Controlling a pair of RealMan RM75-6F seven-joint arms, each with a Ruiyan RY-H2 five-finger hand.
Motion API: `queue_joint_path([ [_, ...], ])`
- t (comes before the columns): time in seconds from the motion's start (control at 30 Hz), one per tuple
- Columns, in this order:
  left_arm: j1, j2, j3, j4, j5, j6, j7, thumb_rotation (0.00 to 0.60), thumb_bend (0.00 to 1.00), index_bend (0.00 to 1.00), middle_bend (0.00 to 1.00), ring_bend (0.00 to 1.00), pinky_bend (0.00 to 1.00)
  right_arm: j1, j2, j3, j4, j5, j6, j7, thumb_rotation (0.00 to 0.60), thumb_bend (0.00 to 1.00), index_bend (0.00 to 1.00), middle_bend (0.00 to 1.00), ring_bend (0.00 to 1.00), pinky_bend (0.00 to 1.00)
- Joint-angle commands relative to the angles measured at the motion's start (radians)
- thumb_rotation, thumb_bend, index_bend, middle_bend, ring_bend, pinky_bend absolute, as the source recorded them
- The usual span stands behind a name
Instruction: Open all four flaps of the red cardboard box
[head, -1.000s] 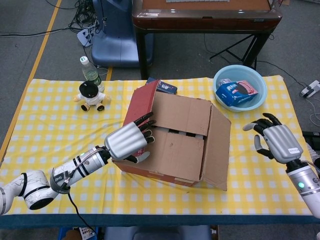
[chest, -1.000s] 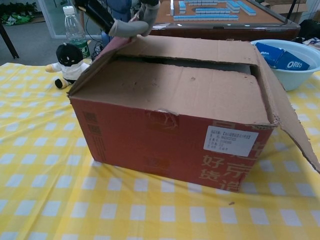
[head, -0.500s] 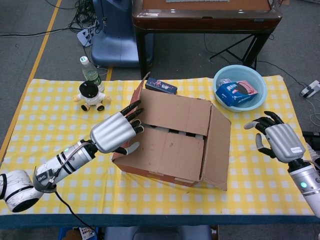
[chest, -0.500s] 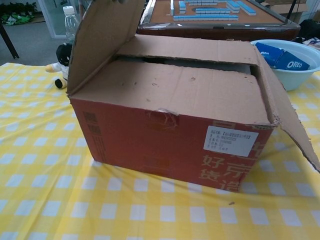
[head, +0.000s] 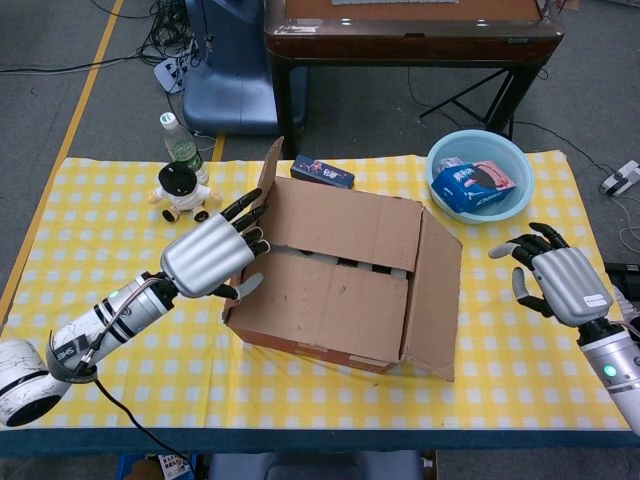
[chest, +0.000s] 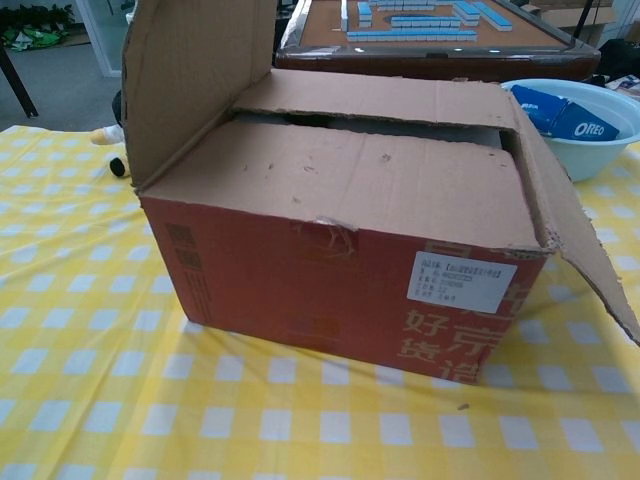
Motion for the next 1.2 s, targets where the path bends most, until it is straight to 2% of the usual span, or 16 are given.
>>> queue_joint_path([
  [0.03, 0.005, 0.006, 0.0, -0.002, 0.0, 0.004, 0.002, 0.235, 0.49, 0.55, 0.47, 0.13, 0.0, 0.0, 0.0, 0.0, 0.002, 0.0, 0.0, 0.002, 0.6, 0.7, 0.33, 0.34, 0.25, 0.1],
  [0.7, 0.039, 0.037, 0.006, -0.004, -0.068, 0.011, 0.105, 0.24, 0.49, 0.55, 0.47, 0.13, 0.0, -0.004, -0.001, -0.002, 0.011, -0.004, 0.003, 0.018, 0.6, 0.7, 0.33, 0.34, 0.25, 0.1],
  [1.0, 0.031, 0.054, 0.02, -0.019, -0.172, -0.038, 0.191, 0.239, 0.49, 0.55, 0.47, 0.13, 0.0, -0.004, 0.0, -0.003, 0.012, -0.005, 0.002, 0.02, 0.6, 0.7, 0.33, 0.34, 0.25, 0.1],
  [1.2, 0.03, 0.059, 0.018, -0.031, -0.222, -0.025, 0.218, 0.24, 0.49, 0.54, 0.47, 0.13, 0.0, -0.005, 0.004, -0.002, 0.01, -0.002, 0.003, 0.018, 0.6, 0.7, 0.33, 0.34, 0.25, 0.1],
])
